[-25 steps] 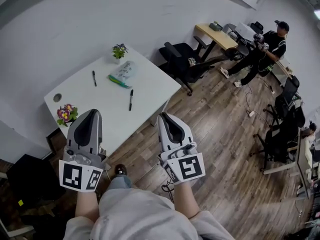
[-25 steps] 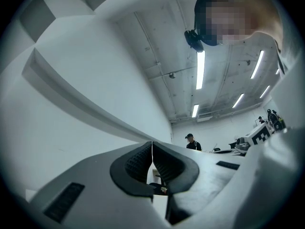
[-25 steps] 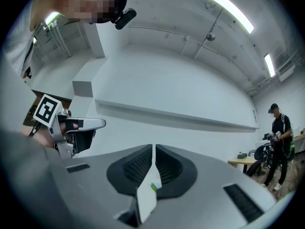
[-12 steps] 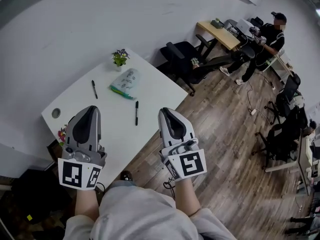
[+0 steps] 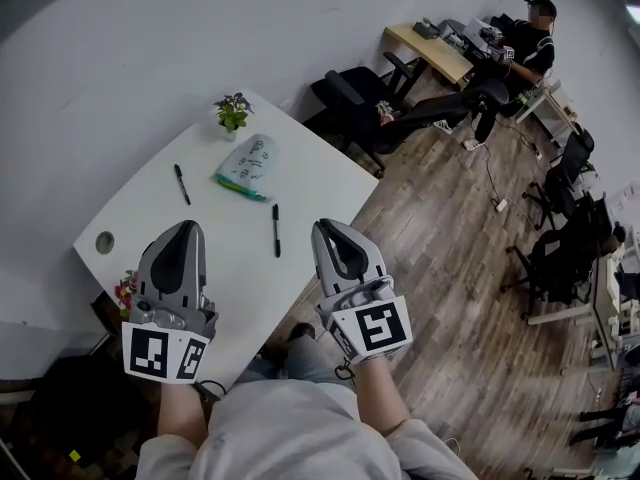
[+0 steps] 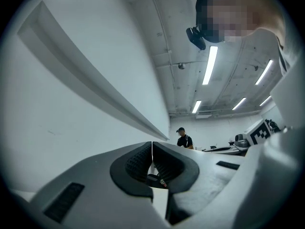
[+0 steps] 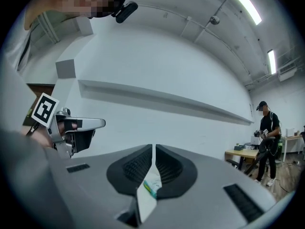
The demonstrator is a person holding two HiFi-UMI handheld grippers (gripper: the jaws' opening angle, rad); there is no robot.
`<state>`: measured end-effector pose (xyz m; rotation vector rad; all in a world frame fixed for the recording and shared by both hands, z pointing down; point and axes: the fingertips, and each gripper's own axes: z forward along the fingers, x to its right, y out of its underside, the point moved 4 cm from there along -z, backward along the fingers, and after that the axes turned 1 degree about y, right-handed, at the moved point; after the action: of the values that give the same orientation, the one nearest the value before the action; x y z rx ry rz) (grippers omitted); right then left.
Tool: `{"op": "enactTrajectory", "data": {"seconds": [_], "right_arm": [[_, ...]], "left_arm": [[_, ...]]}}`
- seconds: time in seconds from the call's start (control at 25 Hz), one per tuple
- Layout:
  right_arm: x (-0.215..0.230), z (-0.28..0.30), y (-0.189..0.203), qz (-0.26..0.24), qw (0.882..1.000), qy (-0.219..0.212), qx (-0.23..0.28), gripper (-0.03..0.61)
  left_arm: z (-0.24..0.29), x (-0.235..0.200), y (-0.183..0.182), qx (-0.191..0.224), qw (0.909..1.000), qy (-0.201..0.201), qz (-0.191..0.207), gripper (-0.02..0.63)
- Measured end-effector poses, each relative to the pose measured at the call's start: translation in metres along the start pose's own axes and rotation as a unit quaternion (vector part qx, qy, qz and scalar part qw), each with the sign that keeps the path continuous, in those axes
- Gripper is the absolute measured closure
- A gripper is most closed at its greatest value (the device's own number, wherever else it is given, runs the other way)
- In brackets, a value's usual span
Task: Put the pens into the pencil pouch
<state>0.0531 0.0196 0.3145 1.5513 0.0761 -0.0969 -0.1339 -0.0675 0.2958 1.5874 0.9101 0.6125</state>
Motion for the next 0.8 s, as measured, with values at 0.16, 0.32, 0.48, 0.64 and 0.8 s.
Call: {"op": "enactTrajectory", "data": {"seconds": [0.16, 0.32, 0.48, 0.64, 0.8], "right_arm": [[0.001, 0.021, 0.017, 0.003, 1.0, -0.013, -0.026, 0.538], [0.004, 0.053, 0.042, 0.003, 0.998, -0.029, -0.061, 0.538], [0.007, 0.089, 0.064, 0.002, 0.993, -0.064, -0.098, 0.537], [0.013, 0.127, 0.091, -0.002, 0.985, -0.102, -0.142, 0.537], [0.017, 0.163, 0.118, -0.003, 0.974, -0.141, -0.179, 0.537]], "left_arm": [[0.007, -0.01, 0.009, -0.009, 0.9999, -0.004, -0.004, 0.588], [0.011, -0.024, 0.021, -0.017, 0.9996, -0.022, -0.005, 0.588], [0.017, -0.034, 0.026, -0.021, 0.9987, -0.046, 0.0, 0.588], [0.026, -0.04, 0.03, -0.029, 0.9974, -0.064, 0.011, 0.588], [0.037, -0.047, 0.034, -0.03, 0.9953, -0.092, 0.006, 0.588]]}}
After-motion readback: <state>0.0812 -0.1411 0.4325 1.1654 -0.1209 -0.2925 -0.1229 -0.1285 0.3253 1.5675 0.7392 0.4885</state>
